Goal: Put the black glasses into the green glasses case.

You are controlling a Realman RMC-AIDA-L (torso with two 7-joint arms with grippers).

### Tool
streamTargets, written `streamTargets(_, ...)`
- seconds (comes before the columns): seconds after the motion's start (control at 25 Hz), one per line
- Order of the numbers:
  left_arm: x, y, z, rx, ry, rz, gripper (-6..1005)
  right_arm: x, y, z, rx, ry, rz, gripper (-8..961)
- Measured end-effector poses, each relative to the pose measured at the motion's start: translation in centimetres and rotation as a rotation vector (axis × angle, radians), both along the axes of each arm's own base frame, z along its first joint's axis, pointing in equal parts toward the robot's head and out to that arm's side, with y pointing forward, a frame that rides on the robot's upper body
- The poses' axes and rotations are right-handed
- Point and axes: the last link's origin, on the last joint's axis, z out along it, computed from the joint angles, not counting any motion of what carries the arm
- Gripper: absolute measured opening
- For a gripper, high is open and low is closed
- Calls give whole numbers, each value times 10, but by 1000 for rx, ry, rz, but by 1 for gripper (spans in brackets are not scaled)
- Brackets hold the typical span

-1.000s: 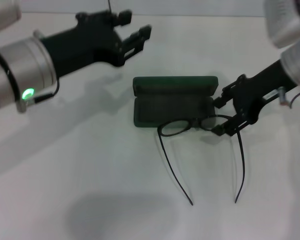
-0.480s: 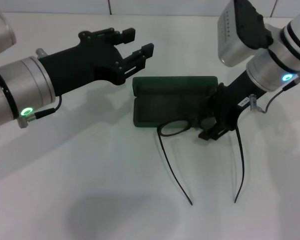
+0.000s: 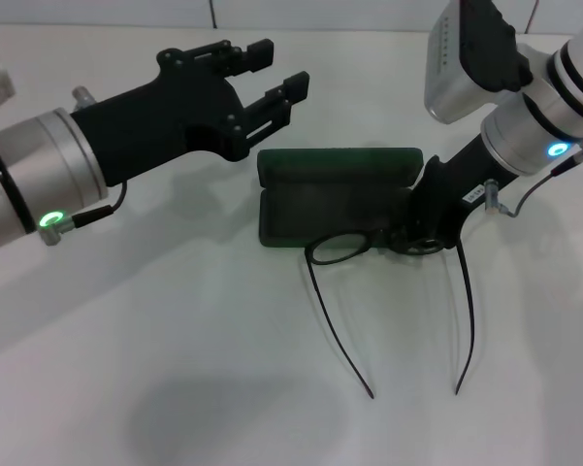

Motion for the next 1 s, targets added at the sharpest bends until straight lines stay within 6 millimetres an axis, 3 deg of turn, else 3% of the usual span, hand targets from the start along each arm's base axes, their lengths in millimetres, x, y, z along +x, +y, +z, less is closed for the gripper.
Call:
streamTargets(0.16,-10,0,3,-6,-64,0,471,2,-1,-1,-3,3,-2,90)
streamTargets(0.48,-35,-2,19,-65,-234,-3,472,4,-3,0,-2,9,-3,45)
streamTargets(0.64,-48,-10,29,-90,-337,-38,417,1,-6,3,-3,53,5,22)
streamTargets(0.84,-60,-26,32,-116,-395,-103,348,-18,-18,19,12,284,32,24)
streamTargets(0.92,-59,-32,28,-146,-407,-142,321,-19,-24,27,27,389,44,25)
streamTargets(1.0,-55,-36,22,-181,-420,-186,229,-10,-32,38,58,514,43,25)
